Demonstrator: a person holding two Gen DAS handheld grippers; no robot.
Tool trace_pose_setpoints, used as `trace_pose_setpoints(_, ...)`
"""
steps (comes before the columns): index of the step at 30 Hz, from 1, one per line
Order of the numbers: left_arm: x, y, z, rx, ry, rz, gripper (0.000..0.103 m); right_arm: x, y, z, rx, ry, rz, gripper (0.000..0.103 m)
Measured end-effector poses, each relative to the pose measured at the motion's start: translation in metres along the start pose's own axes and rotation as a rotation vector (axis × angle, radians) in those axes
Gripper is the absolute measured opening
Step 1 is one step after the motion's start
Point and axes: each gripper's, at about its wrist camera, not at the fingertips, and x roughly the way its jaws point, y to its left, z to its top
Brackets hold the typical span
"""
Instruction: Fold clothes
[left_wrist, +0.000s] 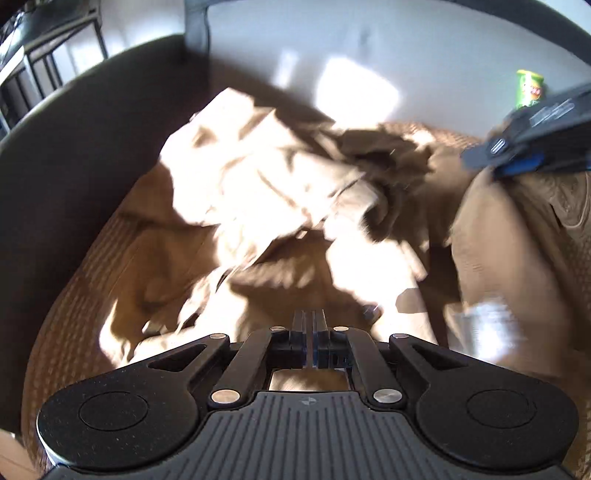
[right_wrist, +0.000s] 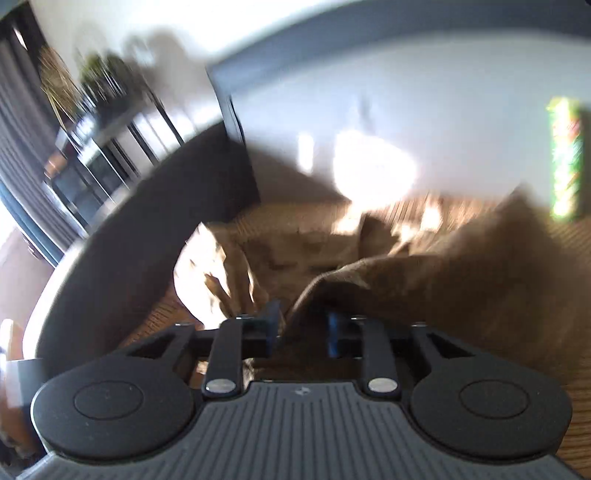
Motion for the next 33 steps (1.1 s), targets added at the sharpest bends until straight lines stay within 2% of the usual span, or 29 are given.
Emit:
trace_pose_setpoints(1, -0.004, 0.003, -0.006, 0.010, 0.004, -0.015, 0.007, 0.028, -0.002, -0.006, 0.011, 0.045, -0.033, 0.034)
trace_pose_setpoints(3, -0.015, 0.002, -0.017, 0.050, 0.002, -0.050, 0.022, 0.051, -0.009, -0.014, 0.027, 0.091, -0.049, 0.035)
trace_pose_setpoints(5, -0.031, -0.014, -0.017, 0.122, -0.033, -0.081, 0.023, 0.054, -0.017, -0.018, 0.042, 0.102, -0.036, 0.035)
trace_pose_setpoints(7, -0.047, -0.040, -0.013, 0.207, -0.091, -0.106, 0.025, 0.020, -0.025, -0.014, 0.061, 0.051, 0.011, 0.052)
trace_pose_setpoints(9, -0.062, -0.071, -0.011, 0.298, -0.152, -0.144, 0.031, -0.031, -0.033, -0.015, 0.057, -0.023, 0.044, 0.060)
trace_pose_setpoints(12, -0.077, -0.125, -0.020, 0.450, -0.227, -0.172, 0.050, -0.103, -0.053, -0.037, 0.000, -0.120, 0.029, 0.061)
trace_pose_setpoints(14, -0.078, -0.162, -0.035, 0.561, -0.255, -0.168, 0.061, -0.135, -0.075, -0.062, 0.016, -0.130, -0.010, 0.063)
trace_pose_setpoints(17, -0.065, -0.207, -0.069, 0.729, -0.298, -0.087, 0.068, -0.154, -0.111, -0.098, 0.105, -0.118, -0.058, 0.063)
trace_pose_setpoints(20, -0.046, -0.232, -0.101, 0.869, -0.321, 0.001, 0.068, -0.162, -0.144, -0.130, 0.208, -0.101, -0.083, 0.065)
trace_pose_setpoints(22, -0.033, -0.244, -0.120, 0.956, -0.328, 0.052, 0.068, -0.162, -0.155, -0.143, 0.225, -0.088, -0.087, 0.065)
trace_pose_setpoints(26, -0.016, -0.257, -0.145, 1.078, -0.302, 0.065, 0.070, -0.160, -0.173, -0.161, 0.245, -0.064, -0.103, 0.066)
trace_pose_setpoints(28, -0.007, -0.265, -0.149, 1.108, -0.323, 0.097, 0.073, -0.155, -0.179, -0.162, 0.261, -0.054, -0.109, 0.067)
trace_pose_setpoints(31, 0.011, -0.276, -0.144, 1.111, -0.341, 0.149, 0.071, -0.148, -0.185, -0.161, 0.277, -0.045, -0.120, 0.067)
trace_pose_setpoints(32, 0.017, -0.278, -0.140, 1.104, -0.340, 0.162, 0.045, -0.145, -0.186, -0.160, 0.281, -0.042, -0.124, 0.067)
trace_pose_setpoints(33, 0.021, -0.276, -0.130, 1.069, -0.315, 0.156, 0.029, -0.142, -0.187, -0.159, 0.281, -0.042, -0.130, 0.067)
